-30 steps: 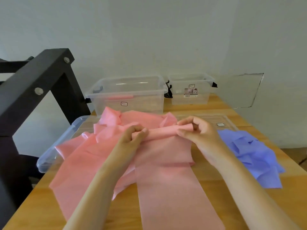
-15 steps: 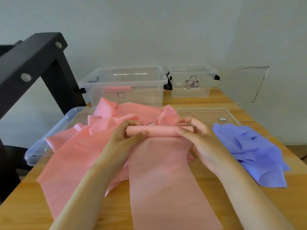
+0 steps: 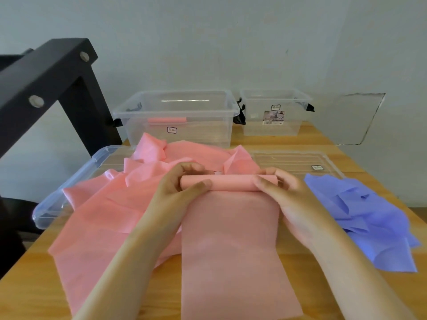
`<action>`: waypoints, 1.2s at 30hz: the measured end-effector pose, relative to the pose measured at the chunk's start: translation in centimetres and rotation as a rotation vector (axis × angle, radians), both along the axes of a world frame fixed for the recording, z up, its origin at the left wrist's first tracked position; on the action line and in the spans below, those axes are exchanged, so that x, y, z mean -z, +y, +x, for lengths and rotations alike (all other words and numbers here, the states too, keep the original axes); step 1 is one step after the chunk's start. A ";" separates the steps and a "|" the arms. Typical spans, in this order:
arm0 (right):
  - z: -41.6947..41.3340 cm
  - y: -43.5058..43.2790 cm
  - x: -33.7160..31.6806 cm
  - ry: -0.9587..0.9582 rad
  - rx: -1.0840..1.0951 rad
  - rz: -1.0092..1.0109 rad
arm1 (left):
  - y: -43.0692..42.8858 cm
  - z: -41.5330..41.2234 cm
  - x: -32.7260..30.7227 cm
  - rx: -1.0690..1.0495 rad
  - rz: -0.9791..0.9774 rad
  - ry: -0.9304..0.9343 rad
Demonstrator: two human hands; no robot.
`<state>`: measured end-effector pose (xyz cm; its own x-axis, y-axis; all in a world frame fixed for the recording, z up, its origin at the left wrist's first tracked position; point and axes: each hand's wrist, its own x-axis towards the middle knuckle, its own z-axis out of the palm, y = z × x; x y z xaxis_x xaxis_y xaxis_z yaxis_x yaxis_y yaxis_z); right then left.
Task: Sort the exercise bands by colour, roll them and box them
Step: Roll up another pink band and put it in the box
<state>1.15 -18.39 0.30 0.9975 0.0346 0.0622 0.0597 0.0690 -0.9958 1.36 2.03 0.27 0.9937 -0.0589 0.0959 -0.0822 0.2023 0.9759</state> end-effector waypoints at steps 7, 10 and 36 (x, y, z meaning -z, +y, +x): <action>-0.5 -0.1 -0.6 -0.075 -0.070 0.020 | 0.0 0.2 0.2 0.005 -0.074 0.035; -0.3 0.1 -0.3 -0.008 -0.032 -0.038 | 0.0 0.2 0.2 -0.009 -0.032 -0.066; -0.2 -0.1 -0.8 -0.038 0.018 0.002 | 0.1 0.3 0.6 0.007 0.025 -0.001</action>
